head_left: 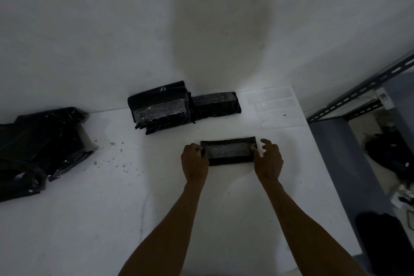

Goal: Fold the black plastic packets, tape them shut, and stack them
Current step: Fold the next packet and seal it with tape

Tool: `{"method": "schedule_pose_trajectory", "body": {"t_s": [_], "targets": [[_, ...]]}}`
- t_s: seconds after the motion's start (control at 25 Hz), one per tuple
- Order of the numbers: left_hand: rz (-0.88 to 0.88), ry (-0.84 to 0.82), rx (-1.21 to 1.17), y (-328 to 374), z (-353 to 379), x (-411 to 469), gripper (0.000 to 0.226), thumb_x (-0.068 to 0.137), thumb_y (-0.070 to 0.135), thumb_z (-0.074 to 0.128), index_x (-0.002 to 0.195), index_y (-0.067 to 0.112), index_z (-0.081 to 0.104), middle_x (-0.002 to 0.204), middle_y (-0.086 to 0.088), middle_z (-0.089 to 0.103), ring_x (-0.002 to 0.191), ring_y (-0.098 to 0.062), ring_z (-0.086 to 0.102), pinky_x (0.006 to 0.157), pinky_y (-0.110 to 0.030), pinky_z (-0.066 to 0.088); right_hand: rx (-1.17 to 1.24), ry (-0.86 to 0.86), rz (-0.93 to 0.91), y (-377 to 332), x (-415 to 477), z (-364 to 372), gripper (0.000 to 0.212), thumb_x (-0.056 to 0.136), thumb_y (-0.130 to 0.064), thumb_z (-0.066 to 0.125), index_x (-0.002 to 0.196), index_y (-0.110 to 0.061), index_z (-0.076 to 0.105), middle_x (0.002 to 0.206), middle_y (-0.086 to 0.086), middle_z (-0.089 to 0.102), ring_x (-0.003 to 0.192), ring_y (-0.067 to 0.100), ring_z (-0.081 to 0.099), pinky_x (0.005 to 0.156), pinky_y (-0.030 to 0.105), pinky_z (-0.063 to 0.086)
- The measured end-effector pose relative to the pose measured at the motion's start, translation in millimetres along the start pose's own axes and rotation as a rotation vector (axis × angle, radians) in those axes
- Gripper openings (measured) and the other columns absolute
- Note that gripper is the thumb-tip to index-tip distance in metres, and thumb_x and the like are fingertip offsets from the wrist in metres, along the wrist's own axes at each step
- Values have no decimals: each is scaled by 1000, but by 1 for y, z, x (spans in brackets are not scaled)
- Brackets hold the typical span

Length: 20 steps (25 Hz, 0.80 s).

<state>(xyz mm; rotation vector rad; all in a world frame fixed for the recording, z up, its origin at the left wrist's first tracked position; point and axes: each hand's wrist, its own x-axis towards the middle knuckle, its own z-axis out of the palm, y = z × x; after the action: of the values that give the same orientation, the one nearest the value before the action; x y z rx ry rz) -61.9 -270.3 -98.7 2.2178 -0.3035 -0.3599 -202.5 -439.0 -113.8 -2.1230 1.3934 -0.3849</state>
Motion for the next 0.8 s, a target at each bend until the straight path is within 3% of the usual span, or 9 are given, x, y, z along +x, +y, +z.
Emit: {"method": "schedule_pose_trajectory", "body": {"t_s": [0.12,0.2,0.32,0.4,0.52,0.68,0.8], "targets": [[157,35,80,8,-3,-2,20,83,3,68,100,10,64,109,-4,57,95,-13,54,75,-16,46,-21,40,-57,1,-3,-7,43,93,-31,65,131,-15,54,124,12,55,109,26,55,88,42,52],[379,-23,150,14,0,-4,18,85,2,61,100,8,67,110,-6,58,97,-15,54,76,-20,49,-31,95,-289,-7,-7,-11,32,91,-16,65,121,-8,60,117,15,59,104,28,56,83,39,54],[533,-185,228,13,15,0,12,90,4,60,97,9,68,105,-7,60,92,-18,55,73,-27,53,-131,-90,-682,-15,-9,3,18,82,-3,66,99,-6,68,101,14,64,89,28,61,72,38,57],[453,-253,196,8,21,3,16,92,9,60,106,9,67,110,-8,59,99,-20,54,83,-25,49,-135,-186,-667,-11,-4,14,17,83,-3,70,99,-6,70,101,14,65,89,28,63,72,39,59],[454,-285,176,-3,15,12,25,91,16,64,115,8,66,113,-8,57,105,-19,50,90,-17,36,-71,-186,-535,1,0,16,20,92,-12,65,111,-6,68,109,12,63,96,26,60,80,36,56],[522,-289,161,-19,0,17,27,91,15,67,116,6,67,117,-8,59,108,-18,54,96,-26,46,-95,-132,-463,13,-2,2,25,96,-18,59,118,-8,66,109,12,64,96,26,59,77,33,55],[567,-231,185,-22,-1,13,24,90,12,67,114,7,68,122,-8,59,113,-19,54,97,-31,50,-144,-84,-428,15,-1,-11,24,93,-12,64,116,-7,66,108,11,65,97,27,60,73,35,56]]}}
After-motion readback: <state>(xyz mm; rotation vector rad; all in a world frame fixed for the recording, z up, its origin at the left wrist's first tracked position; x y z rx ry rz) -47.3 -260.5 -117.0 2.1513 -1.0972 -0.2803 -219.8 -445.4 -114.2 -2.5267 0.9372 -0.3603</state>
